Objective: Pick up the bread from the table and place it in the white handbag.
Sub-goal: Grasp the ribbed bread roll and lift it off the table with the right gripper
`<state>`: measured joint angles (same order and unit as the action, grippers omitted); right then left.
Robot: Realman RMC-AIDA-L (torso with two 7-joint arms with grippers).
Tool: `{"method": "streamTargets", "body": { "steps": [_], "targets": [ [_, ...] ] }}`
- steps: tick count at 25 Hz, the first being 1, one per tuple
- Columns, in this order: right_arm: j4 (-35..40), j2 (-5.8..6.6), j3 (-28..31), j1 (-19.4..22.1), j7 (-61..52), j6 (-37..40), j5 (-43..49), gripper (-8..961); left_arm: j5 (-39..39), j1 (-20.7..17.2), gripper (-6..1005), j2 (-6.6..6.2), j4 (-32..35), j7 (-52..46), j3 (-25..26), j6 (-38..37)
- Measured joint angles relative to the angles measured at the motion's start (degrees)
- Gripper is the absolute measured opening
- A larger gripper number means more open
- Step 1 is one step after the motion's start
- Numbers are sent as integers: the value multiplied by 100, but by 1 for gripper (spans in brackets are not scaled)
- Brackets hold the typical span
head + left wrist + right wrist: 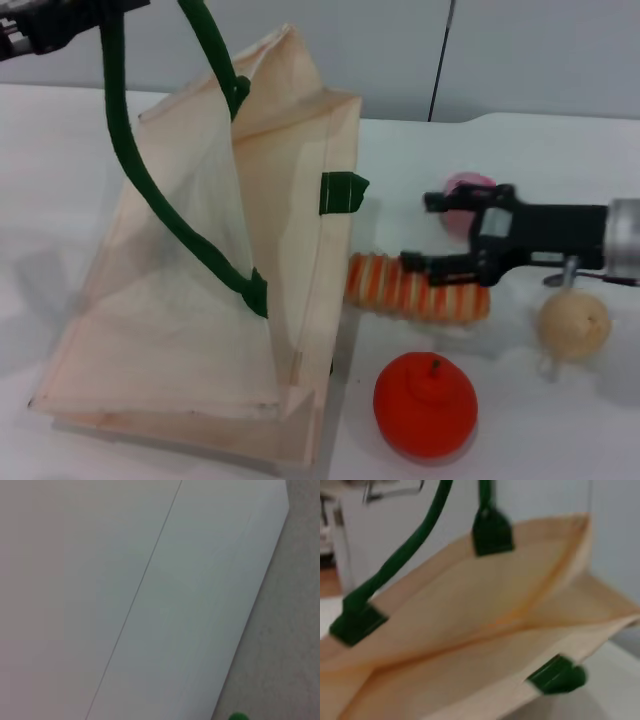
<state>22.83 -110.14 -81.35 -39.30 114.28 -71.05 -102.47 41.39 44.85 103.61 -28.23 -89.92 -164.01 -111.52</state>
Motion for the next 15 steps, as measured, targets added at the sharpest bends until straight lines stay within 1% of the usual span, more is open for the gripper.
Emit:
{"method": "streamTargets", "body": {
  "steps": [4,6,12,15],
  "targets": [
    [8,-174,11,-223,-285,386,761,890,0,6,125,15,2,1,0,51],
    [13,-244,20,-280,-371,584,935,890,0,10,125,21,2,1,0,59],
    [-13,-322,-16,-330,-427,915,1131,890,0,17,125,21,2,1,0,61],
    [-8,-380,-45,-360,-632,1167,1386,890,0,13,125,20,2,1,0,61]
  ]
}}
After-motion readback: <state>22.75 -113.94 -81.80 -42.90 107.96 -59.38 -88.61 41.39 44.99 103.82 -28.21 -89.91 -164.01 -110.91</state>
